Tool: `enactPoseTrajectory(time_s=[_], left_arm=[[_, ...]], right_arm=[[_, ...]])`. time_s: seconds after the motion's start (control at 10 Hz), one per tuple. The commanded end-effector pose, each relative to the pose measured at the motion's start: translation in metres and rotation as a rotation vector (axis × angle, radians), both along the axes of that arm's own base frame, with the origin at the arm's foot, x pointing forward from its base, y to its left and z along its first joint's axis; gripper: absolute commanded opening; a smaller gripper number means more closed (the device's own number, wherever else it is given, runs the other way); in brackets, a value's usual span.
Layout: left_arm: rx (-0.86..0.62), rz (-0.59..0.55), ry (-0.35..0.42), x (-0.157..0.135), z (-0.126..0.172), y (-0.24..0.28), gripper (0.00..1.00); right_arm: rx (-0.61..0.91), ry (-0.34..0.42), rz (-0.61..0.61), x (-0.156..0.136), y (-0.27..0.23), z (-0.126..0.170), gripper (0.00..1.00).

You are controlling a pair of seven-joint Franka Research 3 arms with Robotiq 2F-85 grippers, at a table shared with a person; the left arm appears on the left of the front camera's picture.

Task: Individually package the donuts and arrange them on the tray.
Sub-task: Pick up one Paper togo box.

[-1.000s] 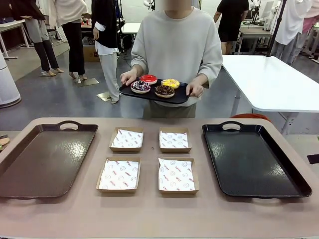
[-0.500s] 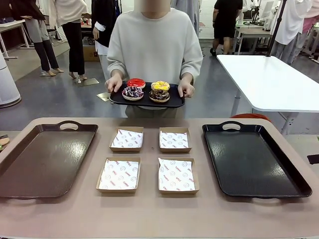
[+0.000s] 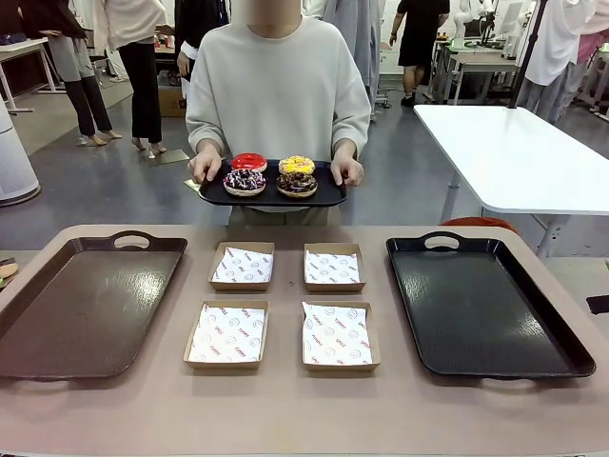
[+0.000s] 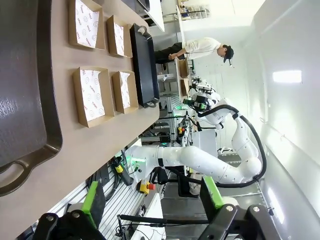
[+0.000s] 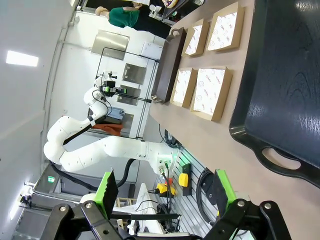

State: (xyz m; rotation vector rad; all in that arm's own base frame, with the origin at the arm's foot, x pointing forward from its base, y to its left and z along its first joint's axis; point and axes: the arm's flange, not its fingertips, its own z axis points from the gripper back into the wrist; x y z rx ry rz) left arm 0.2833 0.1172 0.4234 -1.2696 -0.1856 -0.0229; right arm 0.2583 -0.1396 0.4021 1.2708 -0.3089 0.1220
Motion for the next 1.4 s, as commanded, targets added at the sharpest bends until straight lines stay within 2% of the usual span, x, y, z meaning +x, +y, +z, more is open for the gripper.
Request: enactPoseTrajectory(time_s=[0.0, 1.3], left_arm=[[-0.015, 0.002, -0.016, -0.0013, 0.0010, -0.0002, 1.00], [-0.015, 0.002, -0.016, -0.0013, 0.0010, -0.0002, 1.00]], right_arm=[[0.010, -0.007, -0.002, -0.0006, -0.0002, -0.0006, 1.00], [0.010, -0.007, -0.002, -0.0006, -0.0002, -0.0006, 1.00]])
